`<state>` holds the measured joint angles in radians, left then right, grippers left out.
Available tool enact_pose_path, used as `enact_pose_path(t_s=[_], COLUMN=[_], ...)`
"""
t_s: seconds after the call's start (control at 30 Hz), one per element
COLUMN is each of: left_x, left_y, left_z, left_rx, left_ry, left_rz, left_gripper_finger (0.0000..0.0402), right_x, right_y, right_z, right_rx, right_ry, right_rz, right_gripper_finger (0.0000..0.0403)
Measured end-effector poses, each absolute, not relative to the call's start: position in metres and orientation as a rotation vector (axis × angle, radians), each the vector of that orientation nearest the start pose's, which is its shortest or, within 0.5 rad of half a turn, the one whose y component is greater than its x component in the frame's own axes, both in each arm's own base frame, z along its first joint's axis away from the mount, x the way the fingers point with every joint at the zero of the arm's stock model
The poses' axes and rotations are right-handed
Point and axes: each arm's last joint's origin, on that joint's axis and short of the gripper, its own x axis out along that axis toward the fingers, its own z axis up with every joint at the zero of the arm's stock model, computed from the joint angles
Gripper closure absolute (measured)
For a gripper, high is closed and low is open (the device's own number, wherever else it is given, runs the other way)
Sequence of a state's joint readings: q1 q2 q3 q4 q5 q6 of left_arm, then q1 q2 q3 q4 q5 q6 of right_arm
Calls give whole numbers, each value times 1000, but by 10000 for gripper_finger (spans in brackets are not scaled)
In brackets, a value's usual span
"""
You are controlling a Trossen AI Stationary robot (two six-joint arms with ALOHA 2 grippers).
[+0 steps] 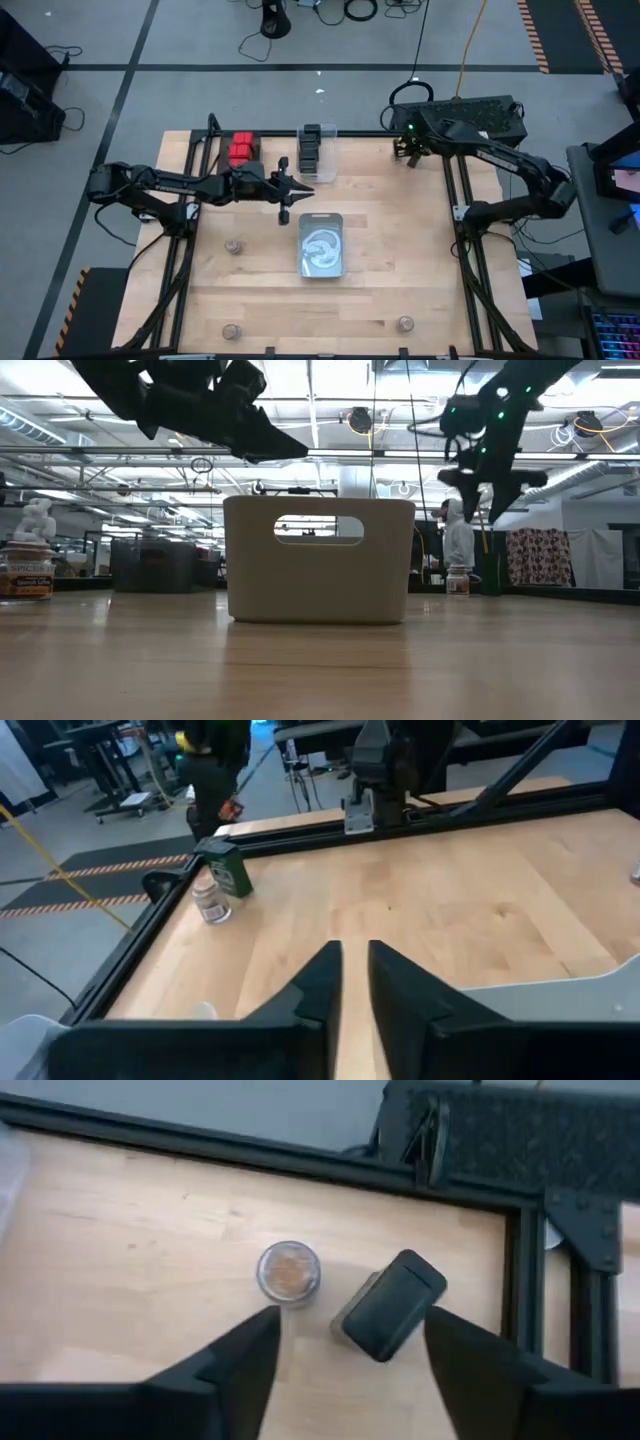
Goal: Sort spices by type
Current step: Put the black seasoning can into the transparent bin
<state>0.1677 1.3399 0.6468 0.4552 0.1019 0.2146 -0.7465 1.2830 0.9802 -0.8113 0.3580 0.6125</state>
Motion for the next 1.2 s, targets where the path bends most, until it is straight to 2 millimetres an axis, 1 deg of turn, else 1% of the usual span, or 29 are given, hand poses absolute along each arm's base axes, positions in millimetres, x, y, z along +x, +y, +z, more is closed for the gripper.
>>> enact_pose_path(t_s=[0.1, 0.2, 0.27, 0.37, 0.53, 0.77, 1.03, 1.2], left_x=[277, 277, 277, 277, 276, 275, 275, 275], left_y=[44, 44, 44, 44, 44, 44, 44, 44], left_z=[227, 227, 227, 226, 224, 222, 222, 220], left_rx=[183, 183, 183, 181, 177, 174, 149, 147], left_ry=[243, 243, 244, 253, 282, 297, 298, 317], left_rz=[49, 49, 49, 49, 49, 48, 51, 49], left_gripper_finger=[301, 265, 247, 231, 226, 226, 226, 226], right_x=[165, 159, 156, 156, 158, 159, 158, 157], right_y=[-183, -193, -199, -204, -209, -214, -214, -214], right_z=[246, 242, 237, 230, 220, 202, 196, 192], right_rx=[766, 805, 832, 891, 910, 999, 964, 959], right_ry=[852, 856, 861, 876, 919, 1010, 999, 993], right_rz=[-1348, -1396, -1421, -1411, -1414, -1380, -1419, -1423], right_gripper_finger=[134, 105, 95, 90, 96, 105, 108, 130])
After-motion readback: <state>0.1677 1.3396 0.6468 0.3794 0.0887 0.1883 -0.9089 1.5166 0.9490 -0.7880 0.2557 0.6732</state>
